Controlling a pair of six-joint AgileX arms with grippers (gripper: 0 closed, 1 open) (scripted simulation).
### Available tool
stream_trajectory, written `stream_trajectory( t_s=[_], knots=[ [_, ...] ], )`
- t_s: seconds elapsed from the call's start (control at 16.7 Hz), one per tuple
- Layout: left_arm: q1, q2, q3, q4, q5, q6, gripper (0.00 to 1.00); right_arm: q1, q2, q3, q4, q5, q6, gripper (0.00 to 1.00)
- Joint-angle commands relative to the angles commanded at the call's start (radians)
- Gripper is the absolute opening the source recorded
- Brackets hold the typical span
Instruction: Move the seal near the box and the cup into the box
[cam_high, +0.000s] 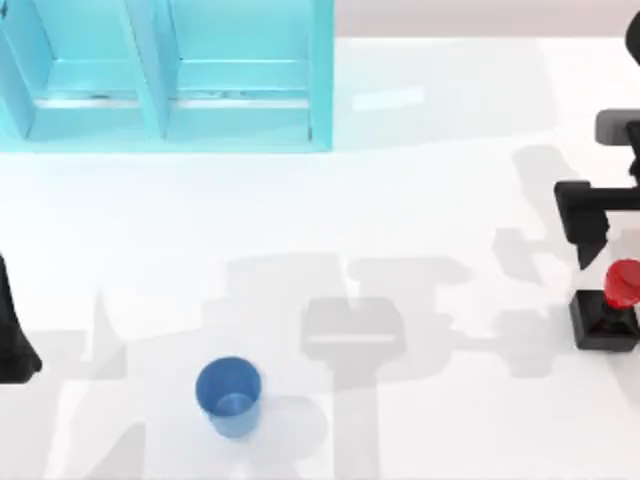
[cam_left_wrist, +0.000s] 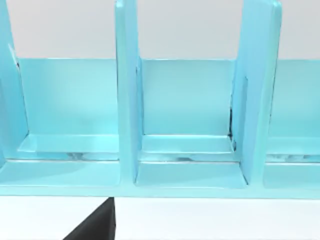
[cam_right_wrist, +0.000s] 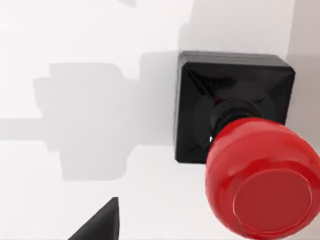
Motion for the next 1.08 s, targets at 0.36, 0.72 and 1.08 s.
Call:
stream_trajectory(
  t_s=[0.36, 0.72, 1.08],
  knots=[
    [0.000, 0.000, 0.000, 0.000, 0.000, 0.000, 1.00, -0.004, 0.004, 0.264, -0.269, 0.001, -0.001, 1.00],
    [0.000, 0.000, 0.000, 0.000, 0.000, 0.000, 1.00, -0.005, -0.005, 0.354, -0.357, 0.000, -0.004, 1.00],
    [0.000, 0.000, 0.000, 0.000, 0.000, 0.000, 1.00, 0.111, 0.087, 0.424, -0.346, 0.001, 0.110, 1.00]
  ],
)
